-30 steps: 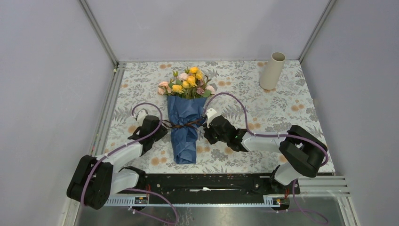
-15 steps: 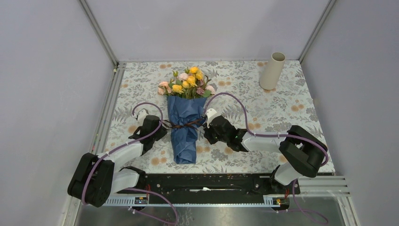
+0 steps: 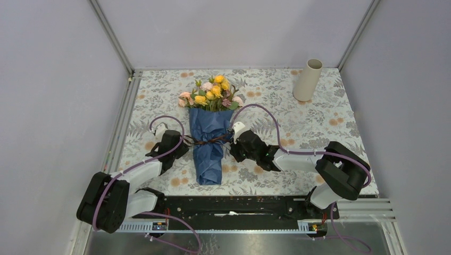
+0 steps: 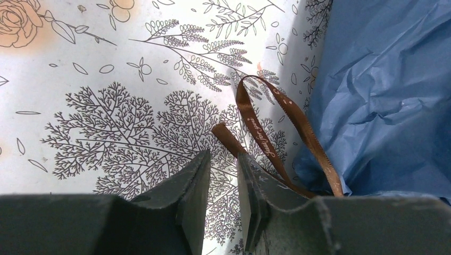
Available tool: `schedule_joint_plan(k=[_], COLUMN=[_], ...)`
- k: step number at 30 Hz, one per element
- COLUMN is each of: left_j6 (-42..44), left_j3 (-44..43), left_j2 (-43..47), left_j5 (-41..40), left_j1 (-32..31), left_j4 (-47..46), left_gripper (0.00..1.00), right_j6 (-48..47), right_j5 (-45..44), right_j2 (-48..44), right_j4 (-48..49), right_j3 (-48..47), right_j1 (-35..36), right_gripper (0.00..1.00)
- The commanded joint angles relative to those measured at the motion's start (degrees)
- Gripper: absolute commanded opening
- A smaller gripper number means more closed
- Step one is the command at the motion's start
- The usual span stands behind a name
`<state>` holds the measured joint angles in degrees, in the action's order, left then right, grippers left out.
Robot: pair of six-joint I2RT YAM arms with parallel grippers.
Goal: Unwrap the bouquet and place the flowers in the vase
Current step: Untie the ribbon from the wrapping paper.
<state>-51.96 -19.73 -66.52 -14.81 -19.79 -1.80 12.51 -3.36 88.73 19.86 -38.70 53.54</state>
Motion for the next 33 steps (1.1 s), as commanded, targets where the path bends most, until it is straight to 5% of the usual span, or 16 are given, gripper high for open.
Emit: schedule_joint_plan(k=[1, 16, 21, 29, 33], left_j6=[0.66, 0.45, 0.46, 0.89, 0.81], left_j3=[-1.78, -3.0, -4.17, -5.39, -5.54], left_j2=[-0.86, -2.53, -3.83, -5.15, -5.14], left_j5=[-1.38, -2.08, -3.66, -4.78, -5.17], left_j1=[0.19, -0.54, -1.72, -2.54, -2.62], left_j4=[-1.92, -2.57, -2.27, -1.77, -1.41], left_gripper=[0.3, 0.34, 0.26, 0.01, 0.0], right_j6=[0.57, 1.98, 2.02, 1.85, 1.9], right_j5=[0.98, 1.77, 1.77, 1.51, 1.42], right_j2=[-1.16, -0.44, -0.55, -1.17, -1.36], right_j4=[2.35, 3.84, 3.87, 3.51, 3.56], right_j3=[-0.1, 0.62, 0.61, 0.87, 1.05], right_j1=[0.51, 0.51, 0.51, 0.51, 0.51], right_gripper=[0.11, 0.1, 0.1, 0.1, 0.1])
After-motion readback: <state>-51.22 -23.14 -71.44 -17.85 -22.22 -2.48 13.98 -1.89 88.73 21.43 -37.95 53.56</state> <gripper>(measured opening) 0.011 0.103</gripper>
